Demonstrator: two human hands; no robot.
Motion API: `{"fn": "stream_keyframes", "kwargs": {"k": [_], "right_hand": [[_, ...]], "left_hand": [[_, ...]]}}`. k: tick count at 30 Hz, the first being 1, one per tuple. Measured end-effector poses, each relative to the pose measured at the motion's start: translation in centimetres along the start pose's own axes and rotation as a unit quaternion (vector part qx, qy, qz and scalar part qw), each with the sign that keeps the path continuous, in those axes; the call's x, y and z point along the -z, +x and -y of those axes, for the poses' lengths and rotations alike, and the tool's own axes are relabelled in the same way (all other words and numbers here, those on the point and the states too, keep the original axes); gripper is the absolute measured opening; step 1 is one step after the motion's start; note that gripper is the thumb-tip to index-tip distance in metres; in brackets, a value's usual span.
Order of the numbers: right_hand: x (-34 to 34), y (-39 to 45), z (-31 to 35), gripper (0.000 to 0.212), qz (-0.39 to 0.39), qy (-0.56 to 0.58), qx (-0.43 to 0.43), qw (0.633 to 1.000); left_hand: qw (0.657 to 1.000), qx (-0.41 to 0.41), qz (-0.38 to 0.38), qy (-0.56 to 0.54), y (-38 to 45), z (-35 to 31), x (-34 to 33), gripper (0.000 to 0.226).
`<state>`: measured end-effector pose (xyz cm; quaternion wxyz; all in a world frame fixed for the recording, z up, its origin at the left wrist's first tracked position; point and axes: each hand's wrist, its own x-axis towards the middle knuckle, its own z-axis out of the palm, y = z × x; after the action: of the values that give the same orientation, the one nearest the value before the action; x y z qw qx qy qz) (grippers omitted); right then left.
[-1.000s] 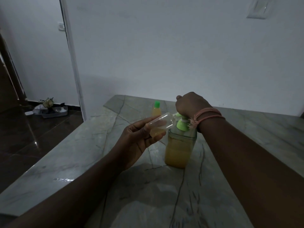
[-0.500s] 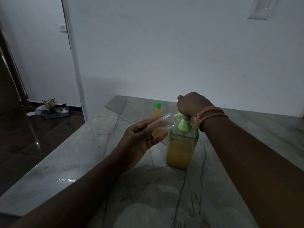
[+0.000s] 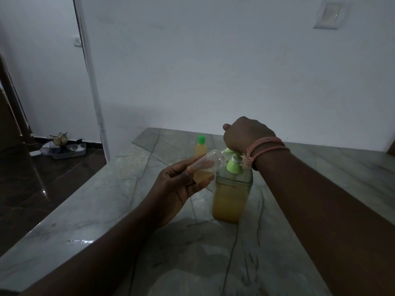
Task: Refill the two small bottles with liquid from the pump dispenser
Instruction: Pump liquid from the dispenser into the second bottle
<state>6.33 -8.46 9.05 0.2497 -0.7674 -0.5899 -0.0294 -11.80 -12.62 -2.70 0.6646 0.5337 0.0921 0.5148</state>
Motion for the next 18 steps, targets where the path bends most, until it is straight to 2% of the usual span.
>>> {"fn": "stream_keyframes", "kwargs": {"k": [5,9,13,15,18], "right_hand": [[-1.0,0.2,-0.4,0.031,0.017,0.071,-0.041,0.996],[-0.9,0.1,-0.5,0.027,0.037,0.054,-0.039,0.997],[-0.2,-0.3,-0.2,0.034,-0.006,0.006,-0.003,1.0],[-0.3,-0.3,-0.2,0.031,-0.016,0.023,-0.002,1.0],[-0.9,-0.2,-0.4,0.027,0.016,0.066,-0.024,0.997]], "left_hand": [[1.0,0.0,0.006,-0.004,0.1,0.1,0.3,0.065],[1.0,0.003,-0.001,0.002,0.0,0.0,0.2,0.064],[1.0,-0.001,0.004,0.001,-0.1,0.0,-0.1,0.059],[1.0,0.002,0.0,0.0,0.0,0.0,0.0,0.058],[1.0,0.003,0.0,0.003,0.0,0.1,0.2,0.062]]}}
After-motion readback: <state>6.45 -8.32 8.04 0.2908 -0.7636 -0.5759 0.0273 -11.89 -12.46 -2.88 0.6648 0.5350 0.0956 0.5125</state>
